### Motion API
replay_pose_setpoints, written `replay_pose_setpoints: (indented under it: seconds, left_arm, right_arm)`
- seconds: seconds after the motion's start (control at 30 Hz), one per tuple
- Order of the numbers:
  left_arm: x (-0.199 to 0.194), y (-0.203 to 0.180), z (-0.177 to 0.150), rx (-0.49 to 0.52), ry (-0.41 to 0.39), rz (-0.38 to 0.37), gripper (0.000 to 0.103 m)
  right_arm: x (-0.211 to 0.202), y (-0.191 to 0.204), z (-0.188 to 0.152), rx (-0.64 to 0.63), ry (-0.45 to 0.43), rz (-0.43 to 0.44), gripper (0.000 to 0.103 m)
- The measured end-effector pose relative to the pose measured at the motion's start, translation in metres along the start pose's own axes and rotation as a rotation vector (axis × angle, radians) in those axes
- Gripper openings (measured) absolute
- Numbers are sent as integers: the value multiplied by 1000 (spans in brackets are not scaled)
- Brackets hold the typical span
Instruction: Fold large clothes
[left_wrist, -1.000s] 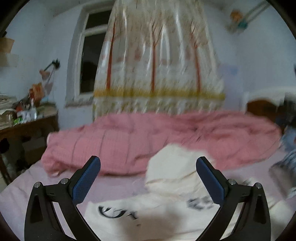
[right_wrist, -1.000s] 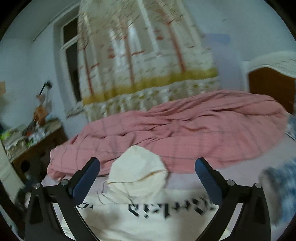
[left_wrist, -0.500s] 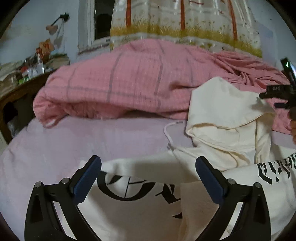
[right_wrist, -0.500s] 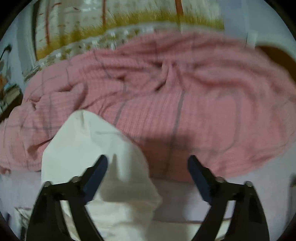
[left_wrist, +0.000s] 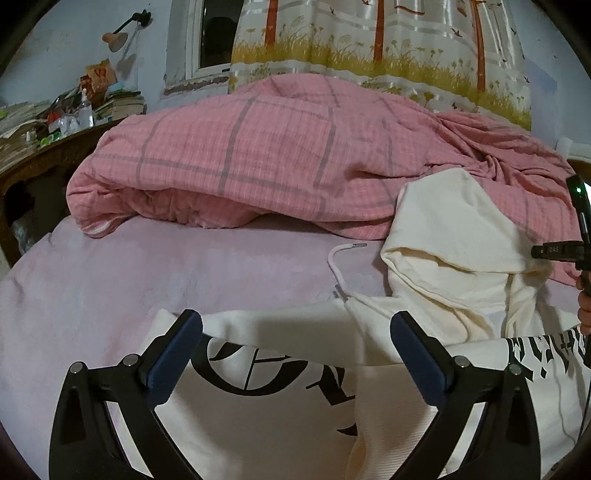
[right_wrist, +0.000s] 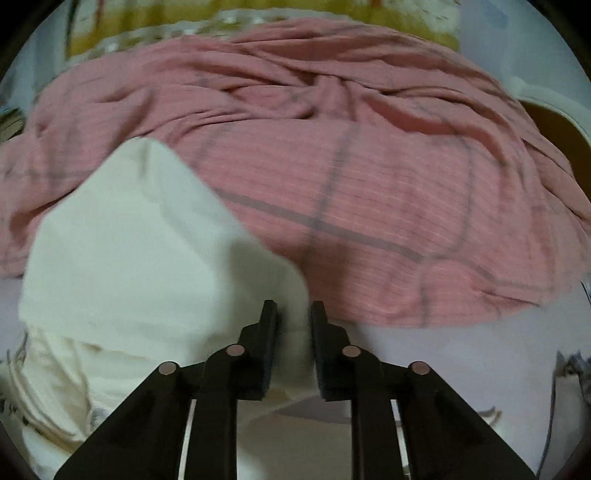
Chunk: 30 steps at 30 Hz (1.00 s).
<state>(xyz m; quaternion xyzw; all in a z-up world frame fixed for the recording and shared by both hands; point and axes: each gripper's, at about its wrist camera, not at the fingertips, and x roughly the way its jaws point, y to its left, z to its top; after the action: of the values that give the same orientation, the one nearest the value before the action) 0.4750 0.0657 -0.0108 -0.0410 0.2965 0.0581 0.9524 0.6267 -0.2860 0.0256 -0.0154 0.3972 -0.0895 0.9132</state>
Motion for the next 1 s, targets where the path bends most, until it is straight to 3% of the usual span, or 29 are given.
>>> replay_pose_setpoints:
  seconds: [0.03, 0.1, 0.2, 0.23, 0.37, 0.47, 0.5, 0.57, 0.63, 0.73, 0.77, 0.87, 1.0]
  left_arm:
    - [1, 1, 0, -7, 3, -2, 101]
    - [2, 2, -1, -18, 10, -2, 101]
    - [7, 3, 1, -27, 28, -18, 101]
    - [8, 4, 0, -38, 33, -19, 101]
    - [20, 8, -2, -60, 84, -35, 101]
    - [28, 10, -6, -73, 113, -52, 101]
    - [29, 11, -9, -74, 108, -79, 101]
    - [41, 19, -15, -108, 164, -170, 101]
    - [44, 28, -18, -163, 177, -138, 96]
    - [39, 25, -17, -152, 156, -141, 92]
    - [37, 22, -16, -139, 153, -131, 86]
    - [25, 16, -11, -110, 106, -119, 84]
    - [-2, 11, 2, -104, 7, -153, 84]
  right_arm:
    - [-2, -2, 1, 1, -11, -24, 48]
    - [-15, 1, 13, -32, -111, -59, 69]
    - [-38, 22, 48, -76, -233, -18, 77]
    - [-38, 31, 59, -73, -227, 19, 82]
    - [0, 63, 89, -17, -136, 30, 82]
    - [36, 73, 86, 60, -69, 214, 82]
    - [46, 77, 83, 66, -48, 238, 82]
    - [63, 91, 75, 59, -23, 204, 66]
    - [61, 98, 70, -11, -52, 149, 16]
    - [37, 92, 67, -34, -121, 211, 10]
    - [24, 88, 64, -40, -171, 244, 10]
    - [-25, 82, 42, -128, -304, 285, 10]
    - [-79, 63, -2, -169, -324, 332, 8]
